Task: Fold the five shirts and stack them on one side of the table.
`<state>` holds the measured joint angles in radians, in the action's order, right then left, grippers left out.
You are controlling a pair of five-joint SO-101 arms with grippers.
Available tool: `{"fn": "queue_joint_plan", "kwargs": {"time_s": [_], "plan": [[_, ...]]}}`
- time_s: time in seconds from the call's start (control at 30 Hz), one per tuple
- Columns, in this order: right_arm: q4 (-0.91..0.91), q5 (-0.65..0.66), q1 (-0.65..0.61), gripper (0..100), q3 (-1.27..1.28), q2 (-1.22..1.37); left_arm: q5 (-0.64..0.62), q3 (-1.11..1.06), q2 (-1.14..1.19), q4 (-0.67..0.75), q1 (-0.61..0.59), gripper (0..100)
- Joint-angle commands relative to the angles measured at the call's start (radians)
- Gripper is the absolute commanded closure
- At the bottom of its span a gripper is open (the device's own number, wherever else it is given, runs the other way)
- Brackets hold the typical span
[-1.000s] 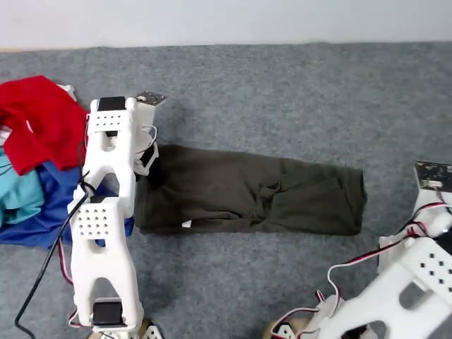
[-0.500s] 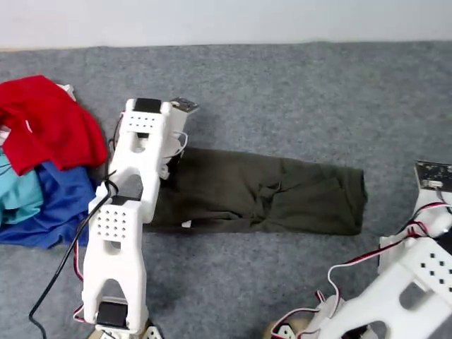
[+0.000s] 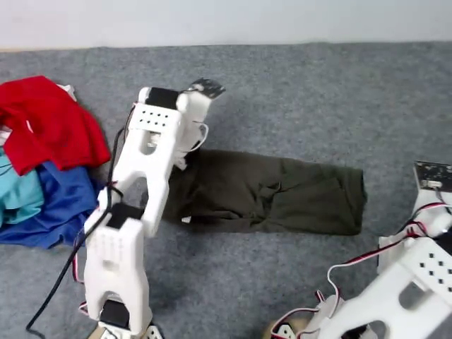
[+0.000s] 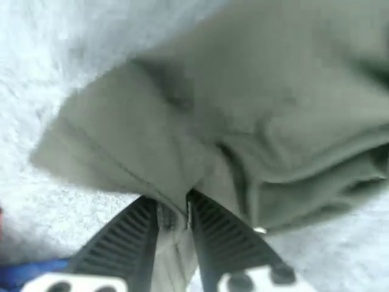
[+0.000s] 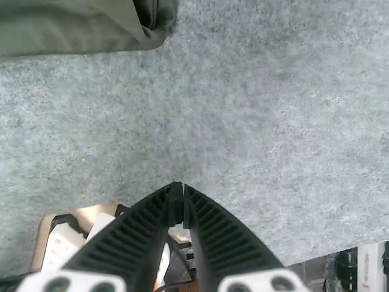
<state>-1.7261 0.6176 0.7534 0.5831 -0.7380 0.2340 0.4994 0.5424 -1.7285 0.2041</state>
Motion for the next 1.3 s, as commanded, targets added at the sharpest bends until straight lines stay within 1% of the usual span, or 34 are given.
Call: {"fn": "queue_joint_plan", "kwargs": {"time_s": [0.0,0.13,0.27,0.4,0.57,0.73,0.97,1.1,1.27], "plan": [[0.012,0.002,0.007,97.6,0.026,-0.030,-0.008,-0.008,-0.180,-0.026,0.077,100],[0.012,0.006,0.008,97.6,0.097,-0.030,-0.008,-0.002,-0.236,-0.025,0.173,100],[0.035,0.006,0.012,97.6,0.138,-0.031,-0.009,0.013,-0.239,-0.025,0.259,100],[0.077,0.006,0.039,97.6,0.167,-0.031,-0.054,0.082,-0.238,-0.023,0.313,100],[0.104,0.006,0.097,97.6,0.175,-0.031,-0.058,0.157,-0.238,-0.023,0.377,100],[0.102,0.006,0.101,97.6,0.178,-0.031,-0.061,0.163,-0.238,-0.021,0.446,100],[0.091,0.006,0.102,97.6,0.183,-0.031,-0.117,0.165,-0.236,0.072,0.500,100],[0.091,0.006,0.102,97.6,0.226,-0.031,-0.146,0.173,-0.212,0.123,0.514,100],[0.104,0.008,0.122,97.6,0.241,-0.031,-0.149,0.323,-0.083,0.114,0.520,100]]}}
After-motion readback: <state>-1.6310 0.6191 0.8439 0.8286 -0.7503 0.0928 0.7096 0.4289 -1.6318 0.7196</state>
